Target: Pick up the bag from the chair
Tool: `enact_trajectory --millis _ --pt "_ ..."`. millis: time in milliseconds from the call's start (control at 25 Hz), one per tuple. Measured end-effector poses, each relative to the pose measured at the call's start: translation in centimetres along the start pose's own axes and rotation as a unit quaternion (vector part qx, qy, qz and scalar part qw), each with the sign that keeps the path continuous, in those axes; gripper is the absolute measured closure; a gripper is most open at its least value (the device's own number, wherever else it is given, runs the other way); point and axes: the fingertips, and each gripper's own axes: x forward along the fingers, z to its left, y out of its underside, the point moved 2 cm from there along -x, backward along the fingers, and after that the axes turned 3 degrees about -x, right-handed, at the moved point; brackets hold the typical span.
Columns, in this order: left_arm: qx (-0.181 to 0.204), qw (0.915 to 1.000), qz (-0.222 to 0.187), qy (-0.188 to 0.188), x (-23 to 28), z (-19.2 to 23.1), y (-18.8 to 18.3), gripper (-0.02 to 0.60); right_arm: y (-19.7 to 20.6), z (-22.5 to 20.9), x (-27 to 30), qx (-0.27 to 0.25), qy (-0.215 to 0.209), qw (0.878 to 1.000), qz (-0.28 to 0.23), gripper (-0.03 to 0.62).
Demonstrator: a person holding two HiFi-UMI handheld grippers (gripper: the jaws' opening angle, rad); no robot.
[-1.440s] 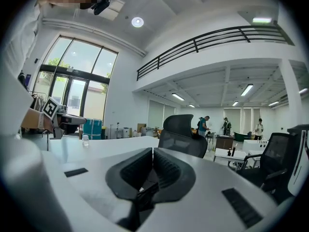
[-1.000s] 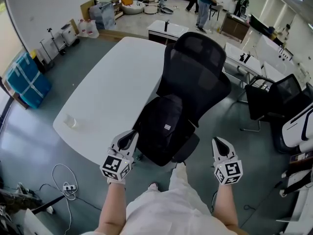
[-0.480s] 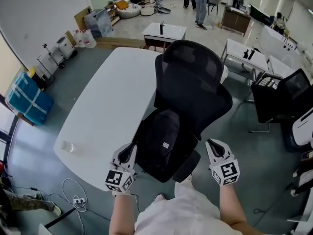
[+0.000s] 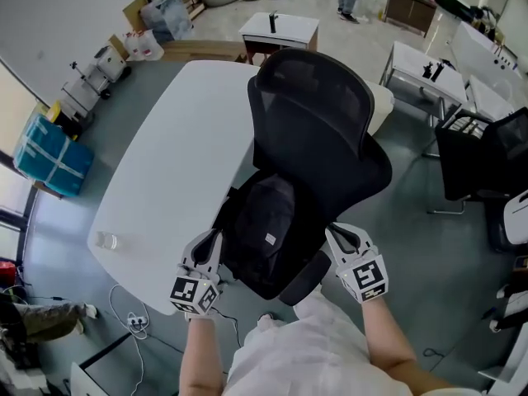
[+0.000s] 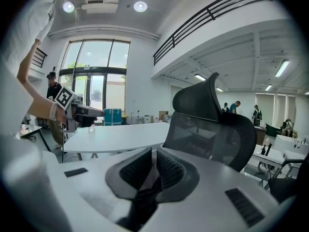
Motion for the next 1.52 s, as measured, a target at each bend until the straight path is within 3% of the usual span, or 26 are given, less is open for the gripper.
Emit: enact_trajectory --millis 200,240,560,880,1240,1520 --pt "-0.014 0.9998 0.001 -0.016 1.7 -0.7 0.9 0.534 1.9 -0.9 2.1 0.002 -0.030 0.999 0.011 0.569" --pt "-0.017 0.9997 0.004 -0.015 2.0 -0.9 1.2 0.534 2.5 -1.0 2.5 0.005 -0.031 0.999 0.016 0.539" --pt "-0.034 0.9990 0.028 0.006 3.9 -0.9 4.0 0.534 6.3 -0.5 6.3 0.042 -0.040 0.997 0.047 0.487" --pt "-0.053 0.9980 0.027 0.022 6.6 0.9 5.6 0.534 10.1 1.5 11.3 0.072 -0.039 0.993 0.086 0.411" --pt "-0.070 0.9961 0.036 0.040 9.0 2.5 7.3 0.534 15.4 1.5 16.6 0.159 -0.025 0.977 0.142 0.335" --pt "-0.072 0.9952 0.045 0.049 9.7 3.4 8.8 0.533 19.7 1.2 20.2 0.182 -0.016 0.964 0.192 0.295"
